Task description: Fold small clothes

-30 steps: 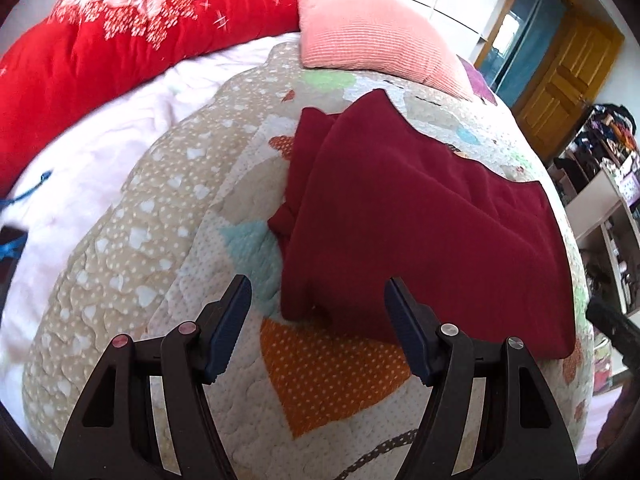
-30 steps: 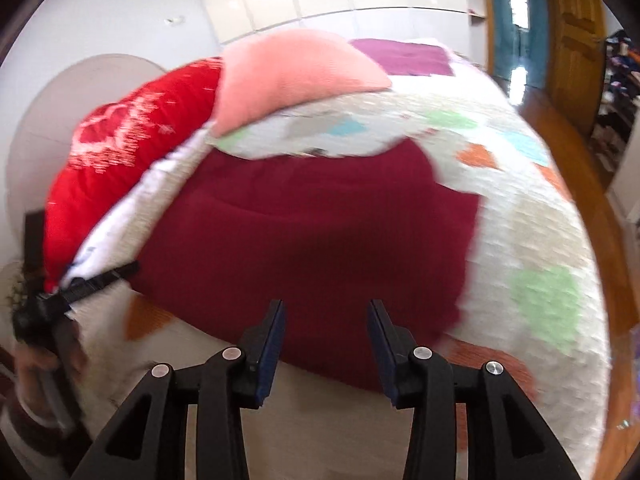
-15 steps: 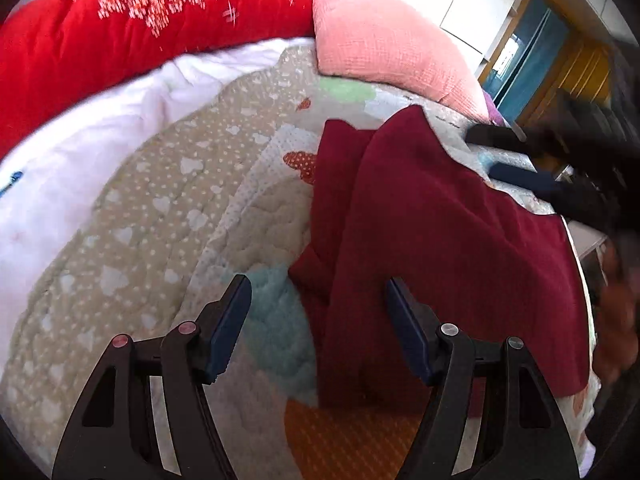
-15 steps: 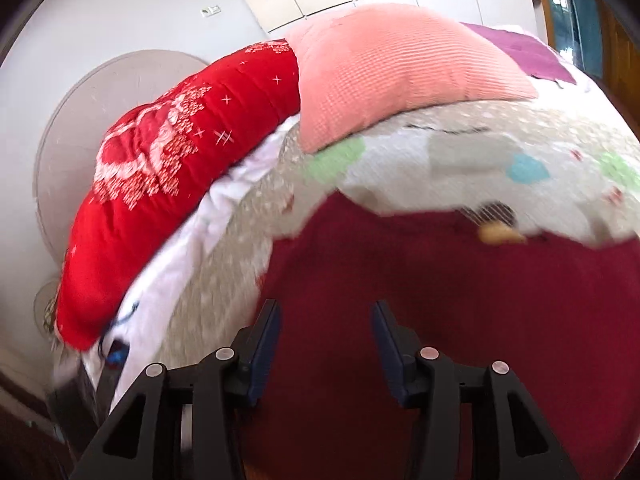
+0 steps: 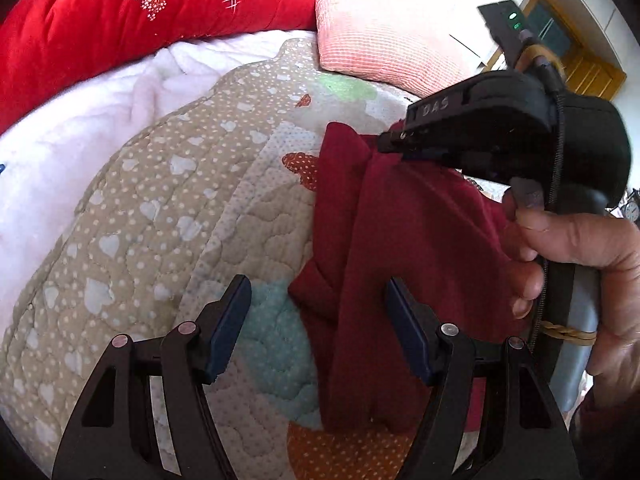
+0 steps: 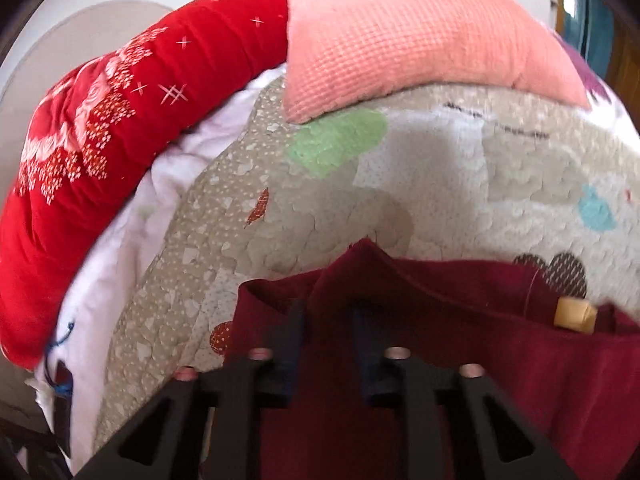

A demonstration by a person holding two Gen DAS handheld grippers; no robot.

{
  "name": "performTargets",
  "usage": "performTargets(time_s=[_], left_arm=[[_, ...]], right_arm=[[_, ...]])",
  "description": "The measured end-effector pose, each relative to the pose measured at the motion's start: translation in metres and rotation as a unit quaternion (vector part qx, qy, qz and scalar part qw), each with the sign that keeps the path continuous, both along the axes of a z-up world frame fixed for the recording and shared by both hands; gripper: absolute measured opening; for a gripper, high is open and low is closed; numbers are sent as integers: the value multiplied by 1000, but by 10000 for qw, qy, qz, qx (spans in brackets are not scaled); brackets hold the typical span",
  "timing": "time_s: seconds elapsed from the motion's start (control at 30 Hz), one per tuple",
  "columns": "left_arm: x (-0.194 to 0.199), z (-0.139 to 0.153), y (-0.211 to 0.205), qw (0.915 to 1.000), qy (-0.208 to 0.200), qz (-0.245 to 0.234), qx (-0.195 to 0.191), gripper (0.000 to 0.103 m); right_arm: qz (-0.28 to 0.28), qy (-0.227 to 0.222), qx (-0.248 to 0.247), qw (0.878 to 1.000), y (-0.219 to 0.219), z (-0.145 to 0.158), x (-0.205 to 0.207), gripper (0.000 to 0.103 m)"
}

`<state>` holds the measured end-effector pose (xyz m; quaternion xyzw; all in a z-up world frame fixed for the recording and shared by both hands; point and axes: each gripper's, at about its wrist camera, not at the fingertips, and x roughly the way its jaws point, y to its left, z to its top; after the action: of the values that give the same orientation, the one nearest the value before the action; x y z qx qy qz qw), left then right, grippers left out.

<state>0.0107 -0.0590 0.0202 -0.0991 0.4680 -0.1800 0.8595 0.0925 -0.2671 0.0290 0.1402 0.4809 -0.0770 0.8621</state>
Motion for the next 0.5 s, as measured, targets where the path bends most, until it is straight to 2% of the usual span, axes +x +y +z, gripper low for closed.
performTargets(time_s=[0.2,0.43,0.5], left_arm=[[-5,5,4,9999,-115,46,-29,69],[0,2,6,9999,-44,120,-2,69],[2,2,5,9999,-68,114,39,69]], right_arm=[[263,-501,116,9983,5,27,-5,5],[384,-373,282,9982,15,5,11,2],[444,-457,493,9968,16,3,6,2]])
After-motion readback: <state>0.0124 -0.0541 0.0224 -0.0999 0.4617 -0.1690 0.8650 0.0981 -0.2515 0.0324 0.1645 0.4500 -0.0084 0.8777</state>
